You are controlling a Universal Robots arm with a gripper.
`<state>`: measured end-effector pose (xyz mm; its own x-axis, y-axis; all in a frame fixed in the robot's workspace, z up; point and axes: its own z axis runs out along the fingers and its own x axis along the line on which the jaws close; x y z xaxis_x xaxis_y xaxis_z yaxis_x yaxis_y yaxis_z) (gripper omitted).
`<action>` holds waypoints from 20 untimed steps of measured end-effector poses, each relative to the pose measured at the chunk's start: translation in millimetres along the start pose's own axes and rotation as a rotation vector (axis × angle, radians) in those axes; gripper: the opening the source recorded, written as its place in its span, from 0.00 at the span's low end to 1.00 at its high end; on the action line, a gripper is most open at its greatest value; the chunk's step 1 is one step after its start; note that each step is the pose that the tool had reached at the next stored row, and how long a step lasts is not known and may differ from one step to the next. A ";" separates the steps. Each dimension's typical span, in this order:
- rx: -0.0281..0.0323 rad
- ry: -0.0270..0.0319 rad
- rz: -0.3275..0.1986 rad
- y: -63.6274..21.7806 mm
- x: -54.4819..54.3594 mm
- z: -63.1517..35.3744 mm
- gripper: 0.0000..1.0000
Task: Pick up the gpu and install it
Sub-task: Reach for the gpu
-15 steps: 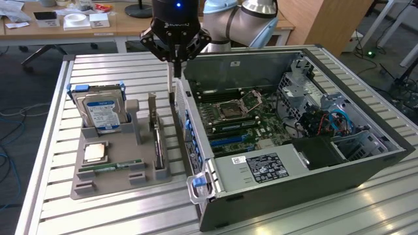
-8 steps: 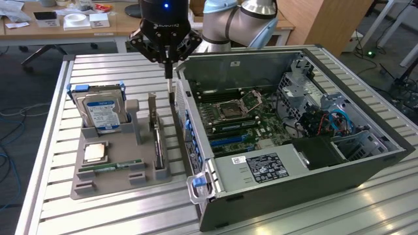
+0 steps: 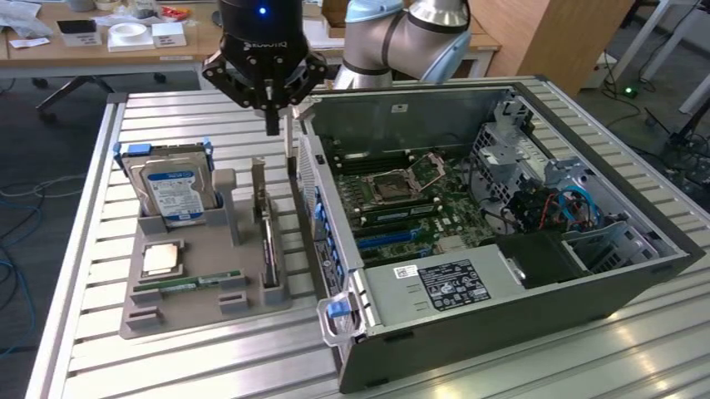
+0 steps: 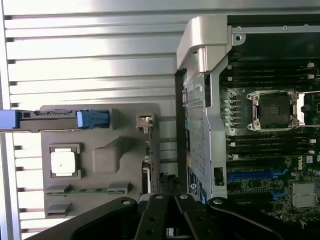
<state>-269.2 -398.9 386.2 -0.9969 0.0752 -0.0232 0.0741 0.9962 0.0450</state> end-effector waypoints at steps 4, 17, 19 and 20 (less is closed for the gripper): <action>0.0000 -0.0001 0.000 -0.5 7.1 0.4 0.11; 0.0000 0.0000 0.000 -6.7 7.3 0.2 0.11; 0.0000 0.0000 0.000 -10.3 7.1 0.0 0.11; 0.0000 0.0000 0.000 -12.3 7.0 -0.1 0.11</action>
<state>-277.1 -410.5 385.6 -0.9969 0.0753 -0.0232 0.0742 0.9962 0.0450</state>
